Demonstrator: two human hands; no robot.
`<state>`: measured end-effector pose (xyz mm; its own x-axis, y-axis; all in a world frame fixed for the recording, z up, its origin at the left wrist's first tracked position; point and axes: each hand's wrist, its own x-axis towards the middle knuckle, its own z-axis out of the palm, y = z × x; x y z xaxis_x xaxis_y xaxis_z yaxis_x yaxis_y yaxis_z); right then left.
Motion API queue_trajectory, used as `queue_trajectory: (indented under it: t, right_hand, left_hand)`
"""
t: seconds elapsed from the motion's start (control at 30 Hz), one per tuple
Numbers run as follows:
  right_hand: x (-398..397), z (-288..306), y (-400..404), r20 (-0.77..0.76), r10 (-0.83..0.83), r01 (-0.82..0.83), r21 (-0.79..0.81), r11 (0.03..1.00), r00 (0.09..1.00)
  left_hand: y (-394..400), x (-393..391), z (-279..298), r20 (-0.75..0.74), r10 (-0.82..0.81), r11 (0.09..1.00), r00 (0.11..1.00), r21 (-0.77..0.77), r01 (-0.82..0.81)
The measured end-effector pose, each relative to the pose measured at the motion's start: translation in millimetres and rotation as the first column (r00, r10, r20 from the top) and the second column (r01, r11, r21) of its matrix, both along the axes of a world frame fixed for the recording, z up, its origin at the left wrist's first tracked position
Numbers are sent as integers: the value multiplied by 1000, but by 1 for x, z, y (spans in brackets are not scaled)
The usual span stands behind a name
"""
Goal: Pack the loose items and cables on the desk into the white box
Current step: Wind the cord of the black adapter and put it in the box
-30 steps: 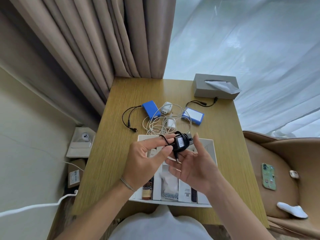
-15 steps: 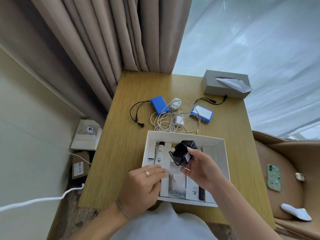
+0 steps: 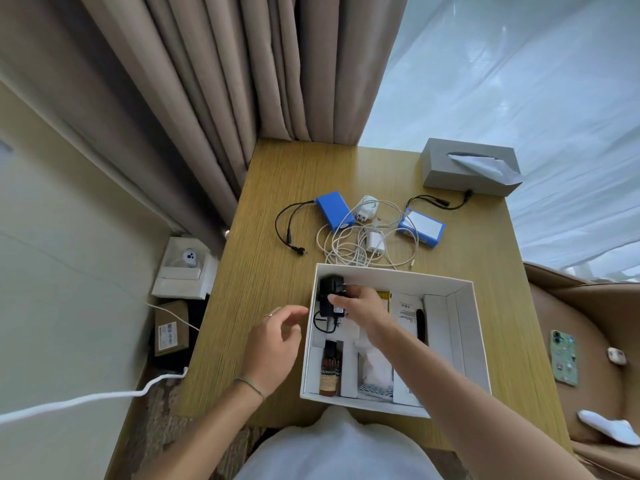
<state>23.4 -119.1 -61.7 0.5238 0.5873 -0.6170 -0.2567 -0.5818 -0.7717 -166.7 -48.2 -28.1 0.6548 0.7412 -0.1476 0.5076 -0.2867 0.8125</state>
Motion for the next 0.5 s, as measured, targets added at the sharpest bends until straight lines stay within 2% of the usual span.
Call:
queue_trajectory:
  t: [0.3,0.4,0.5]
  right_hand:
    - [-12,-8,-5,190,-70,62,48,997,979]
    - [-10,-5,-7,250,-7,4,10,1000,968]
    - [-3,6,-12,379,61,-47,-47,998,923]
  left_hand:
    - [2,-2,-5,6,8,999,1000,-44,-7]
    - [5,3,-2,0,25,999,1000,-24,-25]
    - [17,20,6,-11,47,998,999,30,-46]
